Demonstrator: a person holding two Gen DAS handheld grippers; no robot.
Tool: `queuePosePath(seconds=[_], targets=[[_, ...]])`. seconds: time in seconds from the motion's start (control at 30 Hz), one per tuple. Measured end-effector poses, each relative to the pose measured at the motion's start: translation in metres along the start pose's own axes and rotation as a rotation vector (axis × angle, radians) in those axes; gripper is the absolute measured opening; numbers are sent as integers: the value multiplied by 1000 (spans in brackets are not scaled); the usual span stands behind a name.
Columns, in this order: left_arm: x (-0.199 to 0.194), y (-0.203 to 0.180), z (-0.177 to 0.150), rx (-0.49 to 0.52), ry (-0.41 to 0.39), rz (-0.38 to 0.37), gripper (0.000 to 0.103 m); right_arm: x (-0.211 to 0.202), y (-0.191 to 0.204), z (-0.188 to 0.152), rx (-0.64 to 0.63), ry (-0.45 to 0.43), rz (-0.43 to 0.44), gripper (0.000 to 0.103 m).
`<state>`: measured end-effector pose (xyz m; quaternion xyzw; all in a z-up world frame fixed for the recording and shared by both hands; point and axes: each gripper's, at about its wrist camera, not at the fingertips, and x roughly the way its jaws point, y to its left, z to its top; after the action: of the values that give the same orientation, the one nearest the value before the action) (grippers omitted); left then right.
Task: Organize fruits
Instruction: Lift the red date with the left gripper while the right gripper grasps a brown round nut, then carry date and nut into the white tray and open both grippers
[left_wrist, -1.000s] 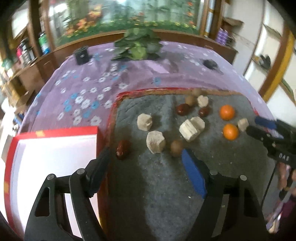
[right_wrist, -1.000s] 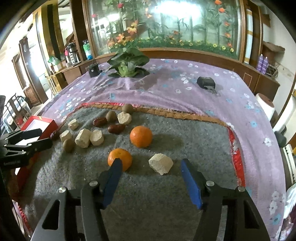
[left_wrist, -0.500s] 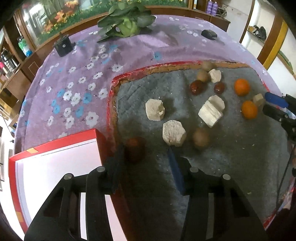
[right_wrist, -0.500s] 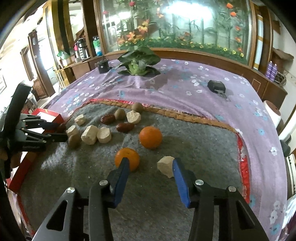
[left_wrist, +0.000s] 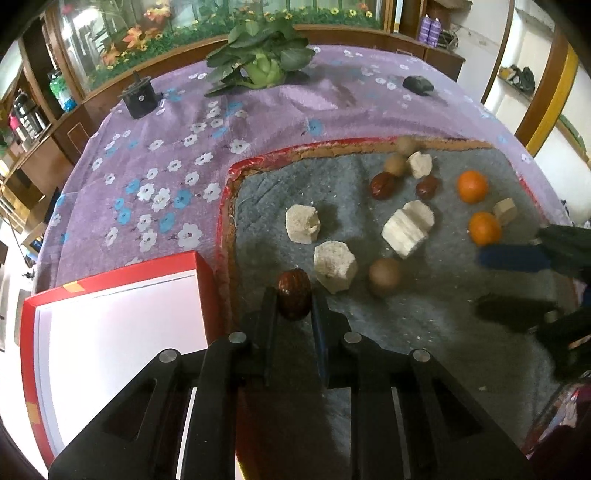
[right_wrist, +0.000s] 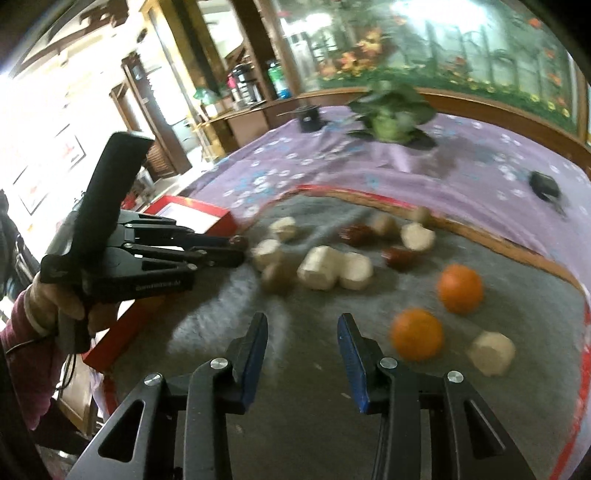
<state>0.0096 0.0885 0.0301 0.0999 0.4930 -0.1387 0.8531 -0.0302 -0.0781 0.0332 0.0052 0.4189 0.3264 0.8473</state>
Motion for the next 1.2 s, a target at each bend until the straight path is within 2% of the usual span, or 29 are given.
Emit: queuePosePath(seconds=[0.27,0.43,0.57,0.9,1.2], targets=[[-20,12,-10,-76,-37,10,17,34,7,16,-2,41,30,40],[-23,15,-14,-98,-40,13,17,51,14,23,-51,65,11,39],[-23,15,-17,-111,-42,14,17,64,23,23,-118,107,-60,26],[-34,22,-29,-164,-57,18,17,28,26,18,-97,49,-46,24],[-56,35,-45,-211,-79,56,17,19,52,20,-119,26,-19,24]])
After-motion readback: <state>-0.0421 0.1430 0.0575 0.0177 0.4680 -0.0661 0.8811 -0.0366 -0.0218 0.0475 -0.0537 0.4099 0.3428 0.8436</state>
